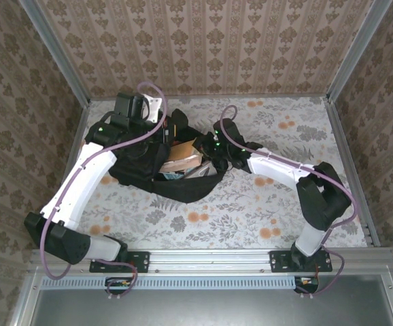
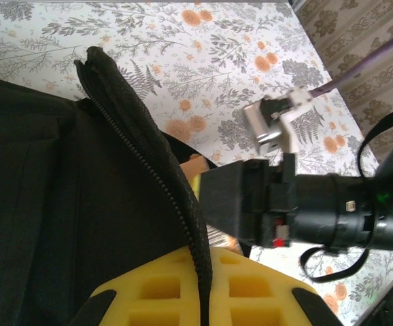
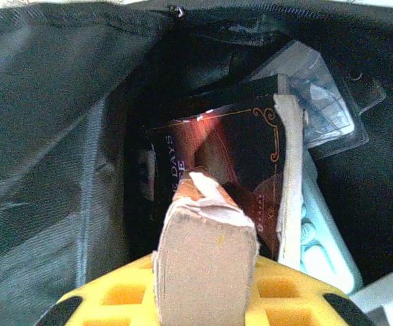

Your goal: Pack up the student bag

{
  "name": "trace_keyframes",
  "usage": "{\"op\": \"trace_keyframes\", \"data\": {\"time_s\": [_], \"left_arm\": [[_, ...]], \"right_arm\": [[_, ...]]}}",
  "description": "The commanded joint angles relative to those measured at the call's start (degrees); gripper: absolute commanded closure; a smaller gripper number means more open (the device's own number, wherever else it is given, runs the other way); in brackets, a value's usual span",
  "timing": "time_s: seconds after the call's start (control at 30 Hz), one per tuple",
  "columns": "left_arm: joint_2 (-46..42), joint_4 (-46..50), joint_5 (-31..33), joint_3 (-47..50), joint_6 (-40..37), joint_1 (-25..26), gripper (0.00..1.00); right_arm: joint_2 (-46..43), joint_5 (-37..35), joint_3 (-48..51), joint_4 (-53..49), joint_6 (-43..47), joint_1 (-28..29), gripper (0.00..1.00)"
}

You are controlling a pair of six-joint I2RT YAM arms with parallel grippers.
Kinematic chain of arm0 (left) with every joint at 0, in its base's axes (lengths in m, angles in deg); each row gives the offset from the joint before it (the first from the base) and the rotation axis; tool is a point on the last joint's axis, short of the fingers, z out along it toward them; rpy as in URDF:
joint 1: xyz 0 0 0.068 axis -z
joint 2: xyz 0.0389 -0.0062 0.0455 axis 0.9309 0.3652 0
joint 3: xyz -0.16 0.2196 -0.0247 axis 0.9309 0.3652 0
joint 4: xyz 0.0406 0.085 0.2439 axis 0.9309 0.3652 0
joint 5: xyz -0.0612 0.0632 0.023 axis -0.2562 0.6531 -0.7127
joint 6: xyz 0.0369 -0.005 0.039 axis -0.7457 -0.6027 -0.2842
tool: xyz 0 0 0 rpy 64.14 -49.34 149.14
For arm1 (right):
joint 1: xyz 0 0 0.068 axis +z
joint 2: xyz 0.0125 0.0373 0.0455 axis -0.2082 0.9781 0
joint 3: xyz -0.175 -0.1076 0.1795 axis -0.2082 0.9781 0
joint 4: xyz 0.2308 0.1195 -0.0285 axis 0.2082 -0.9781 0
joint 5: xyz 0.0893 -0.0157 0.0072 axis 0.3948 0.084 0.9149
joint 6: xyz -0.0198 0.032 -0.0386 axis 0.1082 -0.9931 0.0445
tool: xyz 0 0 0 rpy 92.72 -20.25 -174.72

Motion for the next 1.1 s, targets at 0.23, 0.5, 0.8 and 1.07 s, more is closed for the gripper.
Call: {"op": "trace_keyframes", "data": {"time_s": [0.23, 0.5, 0.8, 1.07], "left_arm": [[-4.9, -6.9, -1.9, 1.7, 2.0, 0.0, 1.00], [-6.1, -6.6, -0.7, 2.2, 1.7, -2.1, 1.00], [-7.1, -6.6, 0.1, 3.6, 1.9, -2.8, 1.00], [-7.4, -6.9, -1.3, 6.4, 2.5, -2.7, 0.98]], "right_arm": [[13.2, -6.3, -8.8, 3.6, -5.5, 4.9, 1.00], [18.9, -3.9, -16.3, 0.0, -4.1, 6.5, 0.52], [10.5, -3.8, -13.7, -11.1, 7.0, 4.4, 0.33], [4.1, -0.6, -10.1, -16.7, 17.0, 0.1, 0.32]]}}
